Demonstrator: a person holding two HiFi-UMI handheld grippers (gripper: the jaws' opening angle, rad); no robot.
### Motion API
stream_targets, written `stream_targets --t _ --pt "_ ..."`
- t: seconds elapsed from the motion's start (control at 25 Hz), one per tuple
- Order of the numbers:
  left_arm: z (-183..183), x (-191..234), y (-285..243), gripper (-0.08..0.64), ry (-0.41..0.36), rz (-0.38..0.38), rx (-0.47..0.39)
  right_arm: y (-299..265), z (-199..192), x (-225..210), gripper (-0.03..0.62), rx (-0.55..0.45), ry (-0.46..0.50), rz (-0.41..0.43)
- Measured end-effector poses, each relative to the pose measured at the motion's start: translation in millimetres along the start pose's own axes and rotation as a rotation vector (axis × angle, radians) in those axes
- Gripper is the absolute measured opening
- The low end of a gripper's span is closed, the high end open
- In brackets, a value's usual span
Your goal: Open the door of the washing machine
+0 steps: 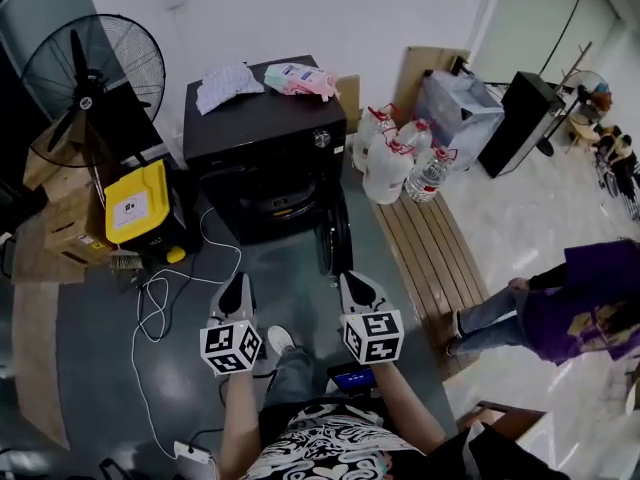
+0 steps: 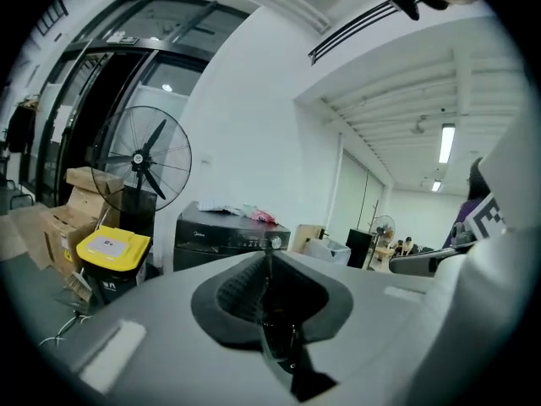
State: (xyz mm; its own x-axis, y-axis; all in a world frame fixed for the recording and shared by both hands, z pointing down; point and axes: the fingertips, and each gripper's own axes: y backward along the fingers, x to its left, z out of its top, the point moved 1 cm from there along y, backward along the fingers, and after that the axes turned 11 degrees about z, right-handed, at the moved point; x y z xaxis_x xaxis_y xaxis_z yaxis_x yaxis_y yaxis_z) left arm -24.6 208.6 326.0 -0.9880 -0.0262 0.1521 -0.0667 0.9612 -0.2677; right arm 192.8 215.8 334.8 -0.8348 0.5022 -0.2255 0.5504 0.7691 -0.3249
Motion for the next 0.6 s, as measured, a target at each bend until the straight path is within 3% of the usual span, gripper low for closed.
stream_targets --t 0.2,0.6 --pt "10.4 3.8 22.6 0.011 0.016 0.040 0.006 15.3 12.5 7.3 0.002 -0.006 0.009 0.003" --pt "20.4 -1.6 34.0 0.009 0.017 0.038 -0.025 22.2 22.8 11.2 0.002 -0.021 0.032 0.015"
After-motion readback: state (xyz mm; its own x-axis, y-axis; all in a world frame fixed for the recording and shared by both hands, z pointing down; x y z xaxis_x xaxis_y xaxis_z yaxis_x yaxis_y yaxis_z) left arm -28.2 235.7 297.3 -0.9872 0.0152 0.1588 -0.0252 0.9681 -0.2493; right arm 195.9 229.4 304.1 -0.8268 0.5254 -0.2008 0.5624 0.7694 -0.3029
